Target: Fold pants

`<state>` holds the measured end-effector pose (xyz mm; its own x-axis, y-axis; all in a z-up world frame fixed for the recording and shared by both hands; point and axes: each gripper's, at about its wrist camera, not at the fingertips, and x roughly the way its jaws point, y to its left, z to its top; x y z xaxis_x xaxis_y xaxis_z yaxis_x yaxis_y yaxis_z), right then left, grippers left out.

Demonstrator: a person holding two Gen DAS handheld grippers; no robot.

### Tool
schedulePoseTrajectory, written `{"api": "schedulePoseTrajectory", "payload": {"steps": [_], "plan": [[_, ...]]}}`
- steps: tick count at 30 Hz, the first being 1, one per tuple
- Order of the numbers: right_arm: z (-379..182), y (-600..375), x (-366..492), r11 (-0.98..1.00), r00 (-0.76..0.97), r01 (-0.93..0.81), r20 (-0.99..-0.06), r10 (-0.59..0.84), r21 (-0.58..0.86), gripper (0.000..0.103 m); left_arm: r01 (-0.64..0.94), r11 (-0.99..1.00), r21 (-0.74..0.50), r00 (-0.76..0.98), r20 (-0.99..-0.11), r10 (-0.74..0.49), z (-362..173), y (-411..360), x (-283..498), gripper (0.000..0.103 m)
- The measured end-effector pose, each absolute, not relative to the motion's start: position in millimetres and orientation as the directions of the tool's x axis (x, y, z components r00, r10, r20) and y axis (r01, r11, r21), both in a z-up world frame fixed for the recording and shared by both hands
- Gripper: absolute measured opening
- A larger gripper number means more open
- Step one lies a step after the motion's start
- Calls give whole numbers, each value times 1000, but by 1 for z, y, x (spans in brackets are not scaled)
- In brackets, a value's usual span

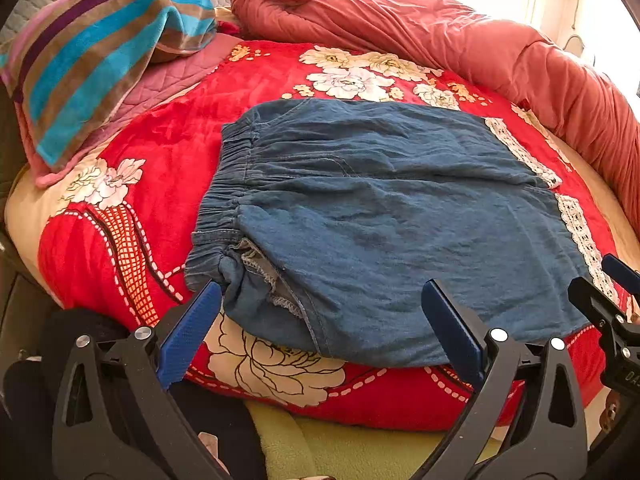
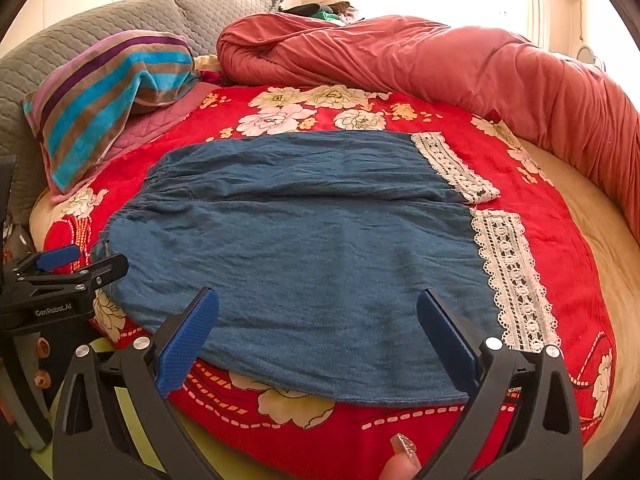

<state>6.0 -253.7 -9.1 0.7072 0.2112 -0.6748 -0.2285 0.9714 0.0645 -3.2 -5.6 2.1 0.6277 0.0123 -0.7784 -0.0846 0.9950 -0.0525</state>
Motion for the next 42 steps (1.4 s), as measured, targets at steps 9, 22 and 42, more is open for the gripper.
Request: {"api": "schedulePoseTrajectory", "payload": {"steps": [9,22,42], "plan": [[-10,-252,6,971,705,-231,-677,213,65,99,-85,995,-50,628,-778,15,3,-5,-3,94],[-12,-248,7,971,702,-231,-681,209,60,99,-85,995,-49,629,-777,15,5,-3,-3,94],[-15,-242,22,969,698,-242,-685,208,48,99,-117,992,-48,620,-784,35,1,12,10,94]]}}
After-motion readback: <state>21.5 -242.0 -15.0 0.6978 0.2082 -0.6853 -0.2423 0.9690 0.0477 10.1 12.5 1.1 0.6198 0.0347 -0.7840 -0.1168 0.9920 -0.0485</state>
